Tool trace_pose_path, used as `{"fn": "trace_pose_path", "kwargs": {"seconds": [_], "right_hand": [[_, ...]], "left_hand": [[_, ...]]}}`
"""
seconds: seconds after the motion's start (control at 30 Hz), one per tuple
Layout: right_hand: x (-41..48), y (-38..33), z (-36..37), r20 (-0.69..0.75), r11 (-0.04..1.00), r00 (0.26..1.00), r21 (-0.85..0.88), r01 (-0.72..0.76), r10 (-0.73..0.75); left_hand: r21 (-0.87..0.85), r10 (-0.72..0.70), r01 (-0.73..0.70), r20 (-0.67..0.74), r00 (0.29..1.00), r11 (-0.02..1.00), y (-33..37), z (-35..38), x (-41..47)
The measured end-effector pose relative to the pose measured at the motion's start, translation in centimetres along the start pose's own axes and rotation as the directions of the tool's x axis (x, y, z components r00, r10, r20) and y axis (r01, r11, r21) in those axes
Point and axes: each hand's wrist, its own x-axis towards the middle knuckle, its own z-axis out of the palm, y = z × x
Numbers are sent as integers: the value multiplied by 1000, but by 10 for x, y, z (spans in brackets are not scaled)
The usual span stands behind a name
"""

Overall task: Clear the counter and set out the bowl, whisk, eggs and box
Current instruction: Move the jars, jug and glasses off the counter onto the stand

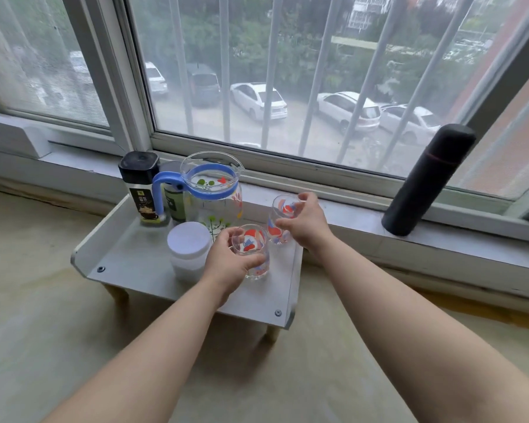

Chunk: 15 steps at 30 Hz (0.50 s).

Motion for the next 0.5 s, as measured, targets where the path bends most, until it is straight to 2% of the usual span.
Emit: {"fn": "trace_pose_path", "kwargs": {"seconds": [0.2, 0.5], "right_hand": [[8, 4, -1, 10, 992, 1000, -124, -22, 24], [9, 4, -7, 61, 989, 998, -147, -12, 21]], "left_hand": [[9, -2, 1, 41, 999, 1000, 0, 3, 6], [7, -9, 9, 77, 997, 1000, 4, 12, 12]]}}
